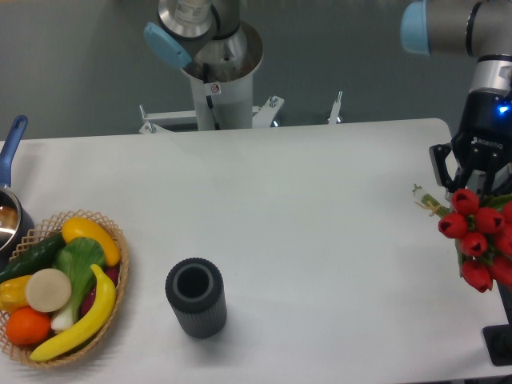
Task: Insert the flowers into the vase
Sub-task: 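Lift the bunch of red tulips with the gripper off the table edge, then carry the red tulips toward the black cylindrical vase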
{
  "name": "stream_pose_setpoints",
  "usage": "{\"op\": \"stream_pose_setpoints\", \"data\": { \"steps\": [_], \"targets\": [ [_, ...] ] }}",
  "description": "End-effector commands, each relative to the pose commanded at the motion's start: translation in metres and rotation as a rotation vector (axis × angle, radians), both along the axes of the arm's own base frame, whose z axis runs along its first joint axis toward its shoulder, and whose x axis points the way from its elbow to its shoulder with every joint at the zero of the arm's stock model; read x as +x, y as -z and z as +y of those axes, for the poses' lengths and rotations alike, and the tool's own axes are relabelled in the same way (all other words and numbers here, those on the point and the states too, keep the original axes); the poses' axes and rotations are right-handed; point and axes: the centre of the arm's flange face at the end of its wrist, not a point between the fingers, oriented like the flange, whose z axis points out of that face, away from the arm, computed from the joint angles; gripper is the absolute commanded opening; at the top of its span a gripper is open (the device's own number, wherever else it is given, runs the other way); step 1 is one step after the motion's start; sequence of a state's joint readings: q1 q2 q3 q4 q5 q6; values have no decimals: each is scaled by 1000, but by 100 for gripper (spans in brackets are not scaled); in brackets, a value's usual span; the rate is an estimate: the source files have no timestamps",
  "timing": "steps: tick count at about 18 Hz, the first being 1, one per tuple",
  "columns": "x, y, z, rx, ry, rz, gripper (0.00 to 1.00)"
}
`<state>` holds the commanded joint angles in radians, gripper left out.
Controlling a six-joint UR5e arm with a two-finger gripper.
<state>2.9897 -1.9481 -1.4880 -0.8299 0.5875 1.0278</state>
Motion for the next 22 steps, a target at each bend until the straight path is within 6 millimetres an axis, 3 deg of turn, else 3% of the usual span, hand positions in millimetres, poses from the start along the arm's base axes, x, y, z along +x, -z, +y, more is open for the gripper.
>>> {"op": "stream_pose_setpoints", "data": {
  "steps": [3,8,11,19,22],
  "targets": [
    [0,5,2,-4,22,22,32],
    [16,0,35,0,81,42,32],
    [36,-7,70,49,155,88,32],
    [75,-24,101,306,338,49,32],
    [97,-19,116,392,414,26,32]
  ]
}}
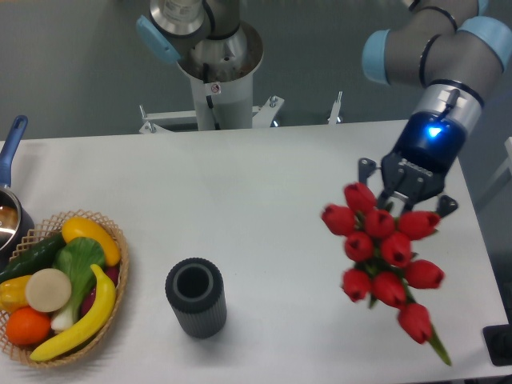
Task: Insert the flowers into the vase
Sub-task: 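Carry the red tulips toward the black cylindrical vase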
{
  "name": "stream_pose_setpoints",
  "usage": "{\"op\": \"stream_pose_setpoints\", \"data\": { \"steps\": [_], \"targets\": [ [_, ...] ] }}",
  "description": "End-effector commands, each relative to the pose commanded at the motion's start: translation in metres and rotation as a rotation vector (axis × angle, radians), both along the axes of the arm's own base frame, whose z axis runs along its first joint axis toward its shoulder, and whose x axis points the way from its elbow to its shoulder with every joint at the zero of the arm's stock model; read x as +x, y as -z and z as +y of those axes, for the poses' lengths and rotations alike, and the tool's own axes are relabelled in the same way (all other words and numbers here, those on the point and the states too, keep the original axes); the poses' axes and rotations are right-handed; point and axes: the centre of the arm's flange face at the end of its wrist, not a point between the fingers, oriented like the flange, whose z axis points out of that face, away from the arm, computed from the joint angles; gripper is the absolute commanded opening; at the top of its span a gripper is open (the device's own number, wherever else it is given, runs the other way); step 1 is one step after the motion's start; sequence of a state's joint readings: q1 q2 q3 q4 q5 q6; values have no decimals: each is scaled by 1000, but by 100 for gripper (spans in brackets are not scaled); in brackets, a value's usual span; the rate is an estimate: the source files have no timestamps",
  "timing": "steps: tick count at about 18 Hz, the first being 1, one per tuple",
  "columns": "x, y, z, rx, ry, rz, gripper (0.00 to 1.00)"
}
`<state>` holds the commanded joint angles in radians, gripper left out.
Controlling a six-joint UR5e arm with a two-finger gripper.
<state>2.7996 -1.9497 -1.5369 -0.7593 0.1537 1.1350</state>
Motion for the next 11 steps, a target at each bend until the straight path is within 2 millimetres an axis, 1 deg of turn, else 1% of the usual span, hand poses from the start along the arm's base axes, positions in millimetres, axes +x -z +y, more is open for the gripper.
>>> {"op": "stream_pose_setpoints", "data": {
  "steps": [3,4,6,8,10,11],
  "targets": [
    [21,9,10,63,63,-14,32],
    [27,14,13,83,81,-10,32],
    [41,16,19,137,120,8,32],
    [49,9,19,164,136,12,32],
    [61,7,29,178,164,13,32],
    [69,3,36,201,189,17,32]
  ]
}}
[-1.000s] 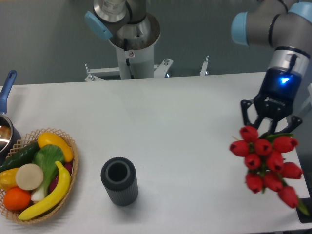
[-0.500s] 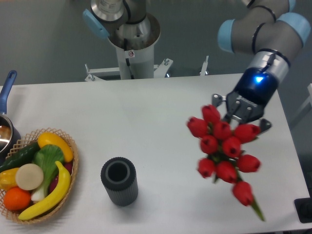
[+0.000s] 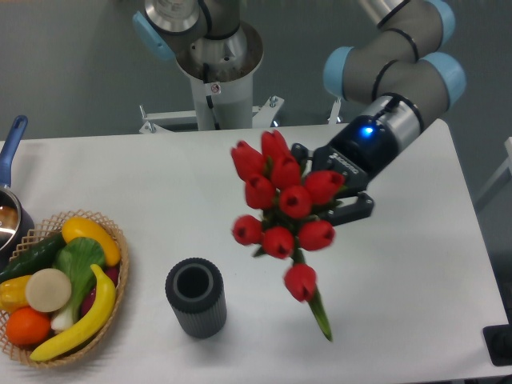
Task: Insert the flowers into the vase
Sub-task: 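Carry the red tulips toward the black cylindrical vase, then lower the tulip stems into the black vase opening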
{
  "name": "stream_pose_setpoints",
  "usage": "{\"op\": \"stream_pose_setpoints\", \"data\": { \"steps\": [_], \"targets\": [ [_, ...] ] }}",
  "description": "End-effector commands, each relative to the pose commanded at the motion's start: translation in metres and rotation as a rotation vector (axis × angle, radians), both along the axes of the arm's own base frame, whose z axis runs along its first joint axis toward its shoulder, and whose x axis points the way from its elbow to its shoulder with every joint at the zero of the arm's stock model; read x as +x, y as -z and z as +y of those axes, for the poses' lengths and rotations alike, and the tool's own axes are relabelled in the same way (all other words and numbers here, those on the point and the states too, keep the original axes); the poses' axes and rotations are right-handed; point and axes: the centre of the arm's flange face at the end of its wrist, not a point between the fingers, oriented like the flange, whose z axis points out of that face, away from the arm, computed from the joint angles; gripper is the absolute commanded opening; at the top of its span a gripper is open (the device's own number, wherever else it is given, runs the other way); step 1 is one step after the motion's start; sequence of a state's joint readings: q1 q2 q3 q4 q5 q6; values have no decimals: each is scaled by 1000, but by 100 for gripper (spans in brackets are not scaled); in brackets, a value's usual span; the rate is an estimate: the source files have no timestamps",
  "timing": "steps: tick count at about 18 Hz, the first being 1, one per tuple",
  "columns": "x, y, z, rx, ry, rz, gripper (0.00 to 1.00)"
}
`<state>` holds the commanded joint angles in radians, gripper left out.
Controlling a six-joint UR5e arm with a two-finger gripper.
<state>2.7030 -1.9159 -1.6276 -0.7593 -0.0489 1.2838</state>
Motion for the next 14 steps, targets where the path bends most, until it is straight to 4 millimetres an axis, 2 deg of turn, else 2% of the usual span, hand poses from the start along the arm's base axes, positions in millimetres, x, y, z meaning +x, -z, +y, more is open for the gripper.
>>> {"op": "stream_pose_setpoints", "data": {
  "steps": [4,8,11,14],
  "targets": [
    [27,-6,26,50,78,1,32],
    [40,-1,46,60,116,17,32],
    [46,14,61,63,139,20,32],
    [48,26,66,64,145,19,32]
  ]
}}
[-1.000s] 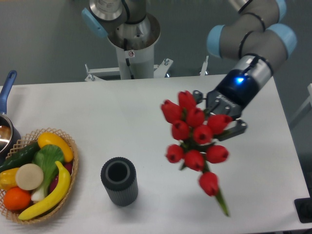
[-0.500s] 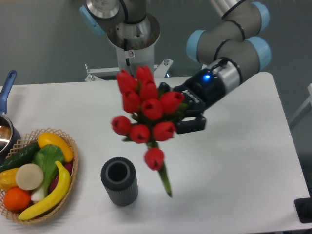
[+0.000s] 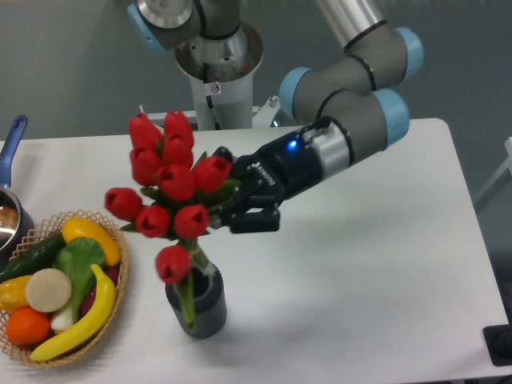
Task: Insert the flowers into the vase
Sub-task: 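Lower the tulip stems into the black vase opening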
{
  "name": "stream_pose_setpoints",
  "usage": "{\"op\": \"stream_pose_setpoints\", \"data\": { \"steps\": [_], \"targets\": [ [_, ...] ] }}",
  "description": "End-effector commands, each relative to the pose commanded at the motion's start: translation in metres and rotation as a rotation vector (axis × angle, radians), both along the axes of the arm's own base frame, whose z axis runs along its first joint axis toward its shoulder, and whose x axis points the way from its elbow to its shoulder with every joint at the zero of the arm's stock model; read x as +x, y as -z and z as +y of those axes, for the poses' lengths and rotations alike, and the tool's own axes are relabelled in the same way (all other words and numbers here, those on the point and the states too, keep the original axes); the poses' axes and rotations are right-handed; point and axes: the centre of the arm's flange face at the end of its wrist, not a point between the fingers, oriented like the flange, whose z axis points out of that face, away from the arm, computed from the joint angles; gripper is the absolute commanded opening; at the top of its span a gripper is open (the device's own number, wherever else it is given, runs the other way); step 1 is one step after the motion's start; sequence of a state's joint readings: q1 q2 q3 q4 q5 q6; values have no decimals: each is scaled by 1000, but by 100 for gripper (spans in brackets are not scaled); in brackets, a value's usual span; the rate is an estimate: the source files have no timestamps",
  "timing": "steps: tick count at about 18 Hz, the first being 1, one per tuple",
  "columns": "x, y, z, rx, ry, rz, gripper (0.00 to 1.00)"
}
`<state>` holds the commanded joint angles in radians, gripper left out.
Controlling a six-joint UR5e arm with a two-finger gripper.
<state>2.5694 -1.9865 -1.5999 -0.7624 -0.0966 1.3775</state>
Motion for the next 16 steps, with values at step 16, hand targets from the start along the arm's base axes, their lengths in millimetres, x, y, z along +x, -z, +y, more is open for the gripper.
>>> {"op": "stream_pose_setpoints", "data": {
  "steps": [16],
  "targets": [
    [8,46,5,-42,11,-60,33]
  ]
}}
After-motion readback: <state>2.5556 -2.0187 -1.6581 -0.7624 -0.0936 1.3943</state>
